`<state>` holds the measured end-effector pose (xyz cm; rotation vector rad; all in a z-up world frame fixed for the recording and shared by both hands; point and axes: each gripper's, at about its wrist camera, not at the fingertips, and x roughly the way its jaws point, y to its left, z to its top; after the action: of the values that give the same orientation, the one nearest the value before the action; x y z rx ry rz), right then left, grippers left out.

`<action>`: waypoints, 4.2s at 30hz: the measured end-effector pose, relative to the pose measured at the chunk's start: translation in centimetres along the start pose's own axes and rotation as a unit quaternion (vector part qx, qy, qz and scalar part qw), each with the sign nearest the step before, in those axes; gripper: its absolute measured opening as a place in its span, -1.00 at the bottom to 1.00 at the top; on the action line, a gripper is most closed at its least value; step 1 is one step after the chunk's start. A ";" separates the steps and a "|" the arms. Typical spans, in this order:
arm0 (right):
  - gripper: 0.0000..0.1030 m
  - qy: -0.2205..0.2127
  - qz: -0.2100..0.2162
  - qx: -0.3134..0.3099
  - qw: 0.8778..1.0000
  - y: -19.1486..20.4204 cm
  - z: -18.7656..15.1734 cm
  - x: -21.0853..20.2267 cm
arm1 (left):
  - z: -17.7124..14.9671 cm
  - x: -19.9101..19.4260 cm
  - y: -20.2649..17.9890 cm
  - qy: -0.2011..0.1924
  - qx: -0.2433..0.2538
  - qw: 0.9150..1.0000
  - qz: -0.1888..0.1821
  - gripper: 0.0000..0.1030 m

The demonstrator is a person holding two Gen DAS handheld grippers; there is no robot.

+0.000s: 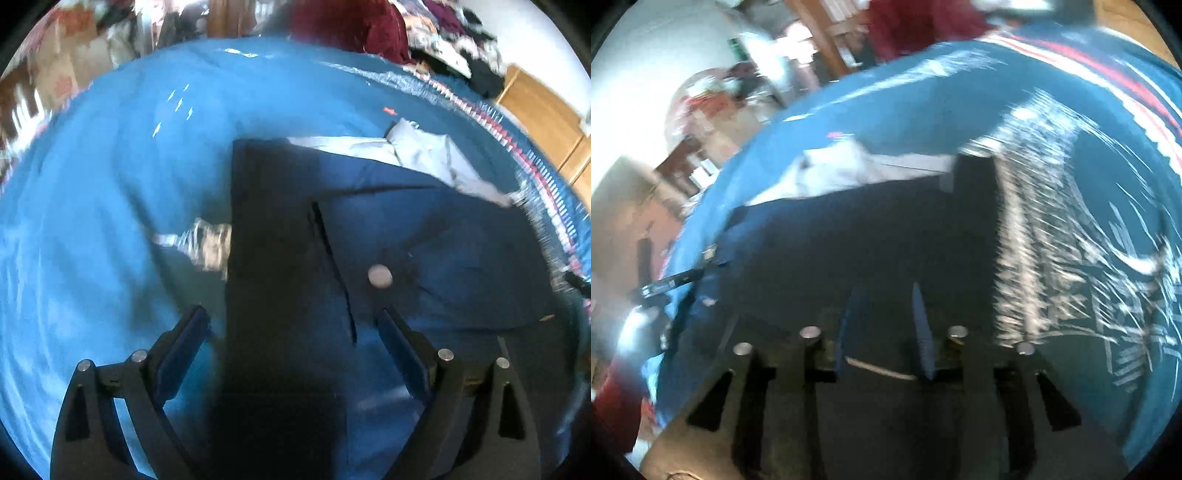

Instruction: Fold large clothes

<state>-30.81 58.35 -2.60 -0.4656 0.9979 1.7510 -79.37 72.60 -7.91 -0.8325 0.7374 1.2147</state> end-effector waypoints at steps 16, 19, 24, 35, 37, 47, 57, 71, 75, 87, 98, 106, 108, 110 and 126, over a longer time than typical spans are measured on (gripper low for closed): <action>0.05 0.134 0.022 0.145 0.980 -7.9 -18.9 -11.2 | -17.2 -12.6 6.6 0.006 -0.099 0.987 -0.124 0.84; 0.05 0.118 0.052 0.165 0.978 -7.3 -20.7 -11.8 | -19.7 -13.4 6.2 0.014 -0.105 0.984 -0.143 0.84; 0.05 0.139 0.073 0.138 0.978 -4.8 -22.7 -11.7 | -22.7 -15.4 5.9 0.015 -0.107 0.982 -0.158 0.84; 0.08 0.149 0.074 0.112 0.980 -3.0 -22.3 -8.3 | -25.7 -16.2 8.6 0.027 -0.137 0.973 -0.186 0.84; 0.07 0.161 0.089 0.101 0.978 -1.9 -22.0 -7.6 | -26.1 -16.5 8.7 0.027 -0.138 0.972 -0.187 0.84; 0.06 0.158 0.115 0.105 0.975 -1.2 -22.0 -6.6 | -27.7 -16.6 6.9 0.054 -0.088 0.974 -0.201 0.36; -0.14 0.156 0.091 0.093 0.979 -1.2 -22.5 -6.3 | -28.4 -15.4 5.2 0.070 -0.063 0.972 -0.216 0.13; -0.07 0.179 0.104 0.072 0.976 -0.6 -22.8 -5.5 | -28.9 -14.7 4.4 0.084 -0.052 0.967 -0.237 -0.04; -0.19 0.168 0.099 0.063 0.979 0.2 -22.8 -6.6 | -28.9 -14.3 4.1 0.083 -0.057 0.966 -0.240 -0.06; -0.99 0.006 0.189 0.093 0.978 2.0 -14.8 -16.4 | -23.0 -22.2 3.6 -0.070 -0.112 0.932 -0.338 -0.81; -1.00 -0.035 0.176 0.114 0.977 -3.6 4.9 -9.9 | -1.8 -18.7 2.5 -0.148 -0.125 0.922 -0.336 -0.75; -0.83 0.052 0.071 0.106 0.990 -10.3 10.1 4.6 | 8.6 1.6 2.7 -0.036 -0.144 0.963 -0.225 -0.11; -0.57 0.076 0.036 0.106 0.991 -11.2 9.4 6.8 | 8.7 7.2 3.2 0.029 -0.154 0.971 -0.179 -0.02; 0.14 0.076 0.026 0.100 0.992 -11.3 8.7 7.2 | 8.6 9.3 3.0 0.041 -0.152 0.973 -0.166 0.13; 0.14 0.043 -0.034 0.055 0.997 -8.7 6.9 6.7 | 4.3 -1.4 3.1 -0.044 -0.091 0.985 -0.142 0.65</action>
<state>-24.60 68.97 -6.81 -0.5024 1.1219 1.6175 -82.47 76.03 -5.05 -0.9922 0.4219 1.0638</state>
